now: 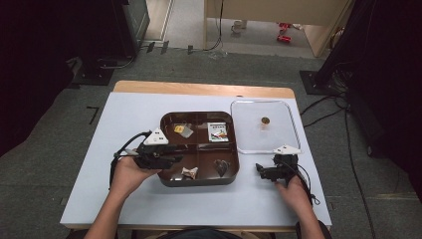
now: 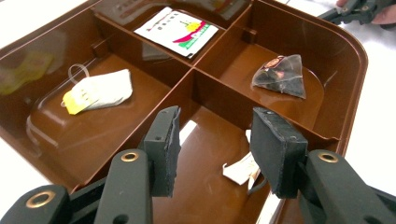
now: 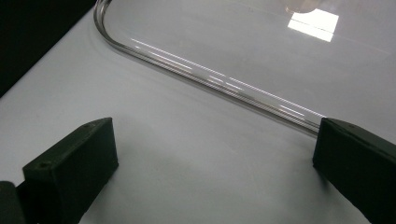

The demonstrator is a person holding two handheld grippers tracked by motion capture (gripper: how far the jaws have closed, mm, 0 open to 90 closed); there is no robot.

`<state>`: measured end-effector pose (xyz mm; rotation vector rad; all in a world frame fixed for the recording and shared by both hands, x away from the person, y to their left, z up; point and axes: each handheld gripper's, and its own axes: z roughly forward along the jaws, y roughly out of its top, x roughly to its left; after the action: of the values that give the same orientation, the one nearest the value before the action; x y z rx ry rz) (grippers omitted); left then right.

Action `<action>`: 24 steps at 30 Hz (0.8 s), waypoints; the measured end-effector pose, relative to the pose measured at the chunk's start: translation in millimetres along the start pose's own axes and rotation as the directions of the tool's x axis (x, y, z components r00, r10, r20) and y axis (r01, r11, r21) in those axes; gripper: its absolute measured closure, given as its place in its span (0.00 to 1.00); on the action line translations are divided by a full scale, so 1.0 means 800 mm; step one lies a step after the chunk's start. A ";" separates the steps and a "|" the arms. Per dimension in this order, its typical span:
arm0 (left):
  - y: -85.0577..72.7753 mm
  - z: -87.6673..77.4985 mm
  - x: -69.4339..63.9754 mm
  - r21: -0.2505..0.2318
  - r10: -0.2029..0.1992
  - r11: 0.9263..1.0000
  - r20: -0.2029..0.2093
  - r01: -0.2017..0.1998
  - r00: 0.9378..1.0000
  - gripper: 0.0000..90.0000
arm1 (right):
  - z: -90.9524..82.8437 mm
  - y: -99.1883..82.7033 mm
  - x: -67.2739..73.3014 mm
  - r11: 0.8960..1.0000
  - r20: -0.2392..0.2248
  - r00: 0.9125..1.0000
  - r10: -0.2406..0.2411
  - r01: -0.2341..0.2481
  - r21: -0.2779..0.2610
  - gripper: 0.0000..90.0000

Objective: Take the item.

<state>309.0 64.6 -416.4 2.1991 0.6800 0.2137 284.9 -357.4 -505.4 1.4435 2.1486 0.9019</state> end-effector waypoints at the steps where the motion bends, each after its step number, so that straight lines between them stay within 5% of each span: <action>1: 0.000 0.003 -0.001 0.003 0.005 1.000 0.004 -0.005 1.000 0.59 | 0.000 0.000 0.000 1.000 0.000 1.000 0.000 0.000 0.000 0.00; 9: -0.003 0.022 -0.003 0.057 0.050 0.997 0.060 -0.053 0.997 0.61 | 0.000 0.000 0.000 1.000 0.001 1.000 -0.002 0.002 0.000 0.00; 15: -0.005 0.034 -0.013 0.121 0.105 0.986 0.079 -0.114 0.991 0.61 | 0.000 0.000 0.000 1.000 0.001 1.000 -0.002 0.002 0.000 0.00; 24: -0.006 0.043 -0.019 0.183 0.137 0.971 0.092 -0.152 0.986 0.61 | 0.000 0.000 0.000 1.000 0.001 1.000 -0.002 0.002 0.000 0.00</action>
<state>307.1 36.3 -441.4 2.4288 0.5149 0.1404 284.8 -357.3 -505.4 1.4411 2.1485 0.9006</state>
